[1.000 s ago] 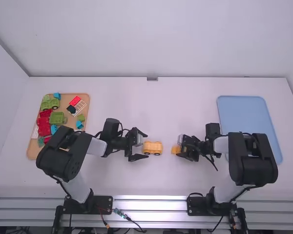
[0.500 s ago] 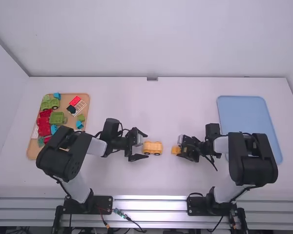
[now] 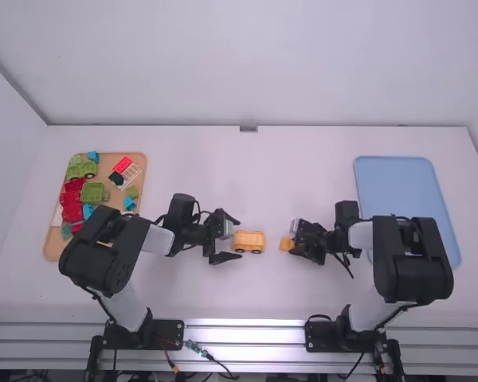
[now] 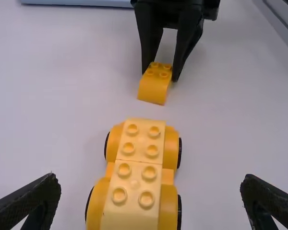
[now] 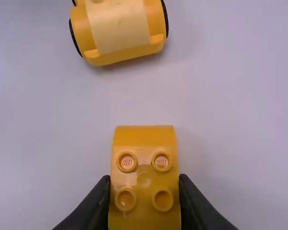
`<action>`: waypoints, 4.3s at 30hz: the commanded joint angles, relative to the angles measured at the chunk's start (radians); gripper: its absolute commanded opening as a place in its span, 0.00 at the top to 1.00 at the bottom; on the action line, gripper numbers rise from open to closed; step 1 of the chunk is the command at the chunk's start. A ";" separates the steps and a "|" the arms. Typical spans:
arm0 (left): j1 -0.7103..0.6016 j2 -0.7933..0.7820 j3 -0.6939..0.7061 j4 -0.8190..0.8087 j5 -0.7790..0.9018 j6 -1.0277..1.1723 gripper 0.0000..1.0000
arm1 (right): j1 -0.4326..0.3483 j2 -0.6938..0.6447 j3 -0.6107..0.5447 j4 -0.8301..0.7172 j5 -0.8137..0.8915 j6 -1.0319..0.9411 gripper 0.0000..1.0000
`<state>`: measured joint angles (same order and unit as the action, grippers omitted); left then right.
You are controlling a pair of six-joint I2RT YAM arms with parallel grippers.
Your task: Assemble lego blocks to make yellow taxi
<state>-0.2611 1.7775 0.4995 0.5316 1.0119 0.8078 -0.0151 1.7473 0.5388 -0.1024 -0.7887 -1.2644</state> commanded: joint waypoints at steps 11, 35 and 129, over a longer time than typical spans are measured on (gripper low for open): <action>-0.015 0.037 0.012 0.006 -0.035 0.099 0.01 | 0.061 -0.083 0.092 -0.143 -0.158 -0.079 0.78; -0.085 0.298 0.180 0.050 0.032 0.098 0.16 | 0.234 -0.114 0.089 0.039 -0.203 0.067 0.84; -0.087 0.297 0.154 0.136 -0.098 0.011 0.79 | 0.451 0.113 0.201 0.121 0.104 0.311 0.91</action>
<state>-0.3309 2.0617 0.6521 0.6594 0.9493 0.8097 0.4122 1.8099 0.7601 0.0345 -0.7631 -0.9813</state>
